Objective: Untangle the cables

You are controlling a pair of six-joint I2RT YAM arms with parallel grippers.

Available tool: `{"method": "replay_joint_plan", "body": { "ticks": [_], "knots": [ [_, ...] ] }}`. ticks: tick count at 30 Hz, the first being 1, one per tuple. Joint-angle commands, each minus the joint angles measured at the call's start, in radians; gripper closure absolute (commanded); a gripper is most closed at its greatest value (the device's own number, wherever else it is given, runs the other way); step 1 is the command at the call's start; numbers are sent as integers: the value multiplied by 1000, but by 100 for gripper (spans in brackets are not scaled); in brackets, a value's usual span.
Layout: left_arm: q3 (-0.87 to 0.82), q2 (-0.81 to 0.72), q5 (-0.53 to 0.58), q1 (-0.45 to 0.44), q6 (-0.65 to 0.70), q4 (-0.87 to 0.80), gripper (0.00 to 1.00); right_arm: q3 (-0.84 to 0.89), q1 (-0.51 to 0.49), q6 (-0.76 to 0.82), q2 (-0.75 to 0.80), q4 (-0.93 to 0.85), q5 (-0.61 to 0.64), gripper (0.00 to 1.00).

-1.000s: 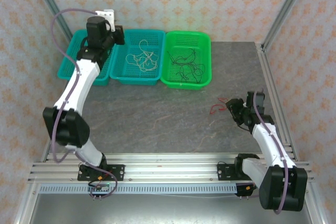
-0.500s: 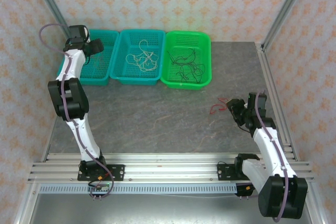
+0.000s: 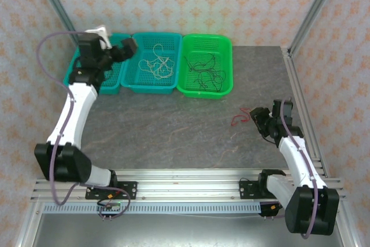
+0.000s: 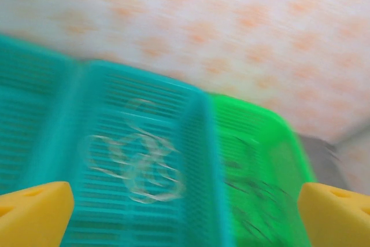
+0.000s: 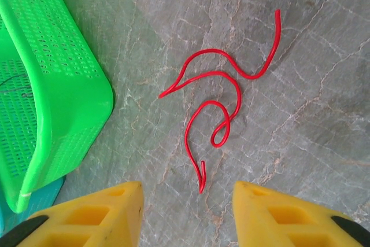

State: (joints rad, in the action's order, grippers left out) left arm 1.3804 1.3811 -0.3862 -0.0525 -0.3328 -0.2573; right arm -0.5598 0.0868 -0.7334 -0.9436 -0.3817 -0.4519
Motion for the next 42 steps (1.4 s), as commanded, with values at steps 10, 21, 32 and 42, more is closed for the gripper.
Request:
{"method": "replay_joint_plan", "body": {
  "ticks": [10, 21, 32, 42],
  "knots": [
    [-208, 56, 121, -746, -44, 92, 2, -24, 6, -7, -30, 24, 46, 53],
    [30, 564, 293, -943, 35, 106, 10, -15, 7, -1, 30, -18, 49, 50],
    [378, 913, 265, -905, 111, -68, 14, -16, 7, 2, 60, -49, 47, 49],
    [468, 1017, 226, -897, 144, -169, 61, -5, 9, 3, 77, -50, 53, 49]
  ]
}}
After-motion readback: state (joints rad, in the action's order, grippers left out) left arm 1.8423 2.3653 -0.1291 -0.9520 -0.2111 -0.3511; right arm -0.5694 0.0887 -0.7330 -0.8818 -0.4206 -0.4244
